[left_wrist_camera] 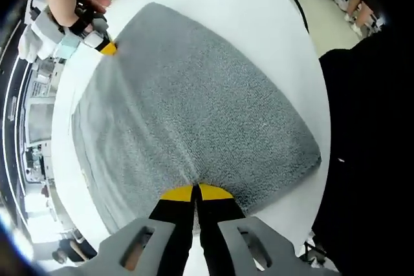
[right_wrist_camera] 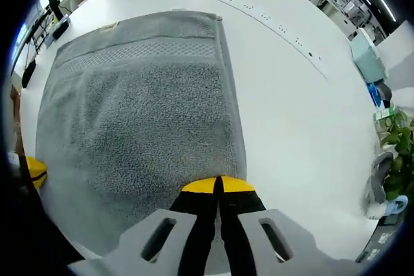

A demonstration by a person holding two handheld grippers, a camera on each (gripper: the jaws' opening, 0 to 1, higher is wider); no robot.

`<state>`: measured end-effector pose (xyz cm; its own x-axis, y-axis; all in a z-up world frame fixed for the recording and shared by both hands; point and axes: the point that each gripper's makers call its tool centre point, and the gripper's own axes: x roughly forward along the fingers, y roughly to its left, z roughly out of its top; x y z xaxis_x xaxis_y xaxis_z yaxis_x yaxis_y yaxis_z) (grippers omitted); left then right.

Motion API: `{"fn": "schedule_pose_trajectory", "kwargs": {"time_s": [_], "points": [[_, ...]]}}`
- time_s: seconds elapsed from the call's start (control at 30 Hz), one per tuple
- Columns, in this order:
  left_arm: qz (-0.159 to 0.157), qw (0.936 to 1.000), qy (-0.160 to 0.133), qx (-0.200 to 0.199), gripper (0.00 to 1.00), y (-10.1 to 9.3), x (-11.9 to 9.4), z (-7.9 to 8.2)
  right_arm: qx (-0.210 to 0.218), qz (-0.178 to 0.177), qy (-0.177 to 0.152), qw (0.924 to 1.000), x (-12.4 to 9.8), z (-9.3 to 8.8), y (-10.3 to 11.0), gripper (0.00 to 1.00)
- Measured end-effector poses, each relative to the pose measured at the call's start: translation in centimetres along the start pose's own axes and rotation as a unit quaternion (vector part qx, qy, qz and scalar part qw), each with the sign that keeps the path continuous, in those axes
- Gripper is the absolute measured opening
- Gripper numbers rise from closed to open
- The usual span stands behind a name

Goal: Fold the towel on the table until its edges align and the towel forms a compact rectangular stack.

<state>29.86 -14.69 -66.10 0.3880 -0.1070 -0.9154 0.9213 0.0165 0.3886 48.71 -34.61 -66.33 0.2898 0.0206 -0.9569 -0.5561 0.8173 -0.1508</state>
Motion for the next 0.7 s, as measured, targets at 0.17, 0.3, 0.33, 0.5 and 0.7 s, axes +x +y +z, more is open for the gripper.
{"fn": "schedule_pose_trajectory", "kwargs": {"time_s": [0.17,0.3,0.33,0.5,0.7], "points": [[-0.001,0.9993,-0.012,-0.035,0.01,0.3,0.0,0.0,-0.034,0.002,0.036,0.9988,0.3,0.0,-0.1,0.0],[0.002,0.9988,-0.02,-0.044,0.01,0.3,-0.1,-0.1,-0.074,-0.007,0.068,0.9949,0.4,0.1,0.2,0.0],[0.004,0.9985,-0.022,-0.05,0.01,0.3,-0.1,0.0,-0.071,-0.008,0.069,0.995,0.3,0.1,0.3,0.0],[0.002,0.9975,-0.027,-0.066,0.01,0.4,-0.1,0.0,-0.058,-0.008,0.052,0.9969,0.2,0.0,0.1,0.0],[-0.002,0.9959,-0.029,-0.086,0.01,0.4,-0.1,0.0,-0.048,0.01,0.055,0.9973,-0.2,-1.0,0.1,0.0]]}}
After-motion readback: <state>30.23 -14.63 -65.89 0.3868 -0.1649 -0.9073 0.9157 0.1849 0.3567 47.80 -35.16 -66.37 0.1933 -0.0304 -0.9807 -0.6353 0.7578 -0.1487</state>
